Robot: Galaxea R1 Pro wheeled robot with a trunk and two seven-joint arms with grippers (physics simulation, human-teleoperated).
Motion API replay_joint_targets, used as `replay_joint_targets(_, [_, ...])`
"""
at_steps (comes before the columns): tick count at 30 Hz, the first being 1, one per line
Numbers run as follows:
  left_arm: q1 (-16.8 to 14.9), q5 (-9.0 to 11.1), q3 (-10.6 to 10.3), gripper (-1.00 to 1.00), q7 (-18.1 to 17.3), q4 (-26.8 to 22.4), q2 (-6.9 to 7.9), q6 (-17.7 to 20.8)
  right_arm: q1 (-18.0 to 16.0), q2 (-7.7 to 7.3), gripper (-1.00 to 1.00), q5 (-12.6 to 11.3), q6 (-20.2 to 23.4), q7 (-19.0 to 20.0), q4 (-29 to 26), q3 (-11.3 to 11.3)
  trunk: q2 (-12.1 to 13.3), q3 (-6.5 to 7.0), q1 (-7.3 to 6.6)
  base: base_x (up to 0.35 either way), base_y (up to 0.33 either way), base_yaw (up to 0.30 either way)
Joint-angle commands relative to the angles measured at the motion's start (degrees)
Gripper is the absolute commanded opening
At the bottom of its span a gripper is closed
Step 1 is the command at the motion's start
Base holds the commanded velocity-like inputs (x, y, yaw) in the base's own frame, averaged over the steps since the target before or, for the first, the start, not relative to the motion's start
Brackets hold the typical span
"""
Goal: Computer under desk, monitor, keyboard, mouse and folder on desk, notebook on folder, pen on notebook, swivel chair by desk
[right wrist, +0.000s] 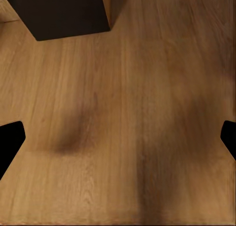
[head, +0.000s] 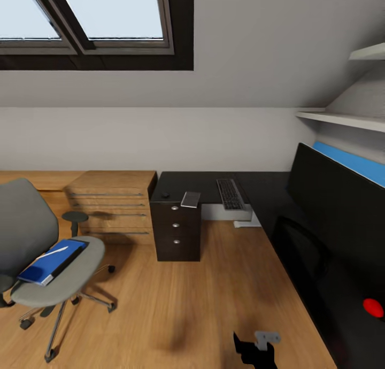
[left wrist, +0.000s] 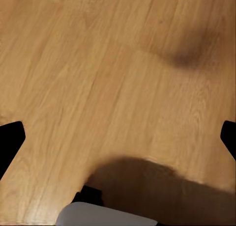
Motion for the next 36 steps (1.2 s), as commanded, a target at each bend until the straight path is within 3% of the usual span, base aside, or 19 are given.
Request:
replay_joint_targets(1, [-0.03, 0.53, -0.08, 1.0, -0.14, 0.03, -0.01, -0.15, -0.06, 0.01, 1.0, -0.62, -0.22, 0.35, 0.12, 0.3, -0.04, -0.06, -0.03, -0.322, -0.109, 0.0])
replay_joint_targets(36, [-0.03, 0.39, -0.17, 1.0, -0.14, 0.05, -0.06, -0.15, -0.06, 0.35, 1.0, -0.55, -0.21, 0.37, 0.12, 0.3, -0.04, -0.06, -0.03, -0.29, -0.173, 0.0])
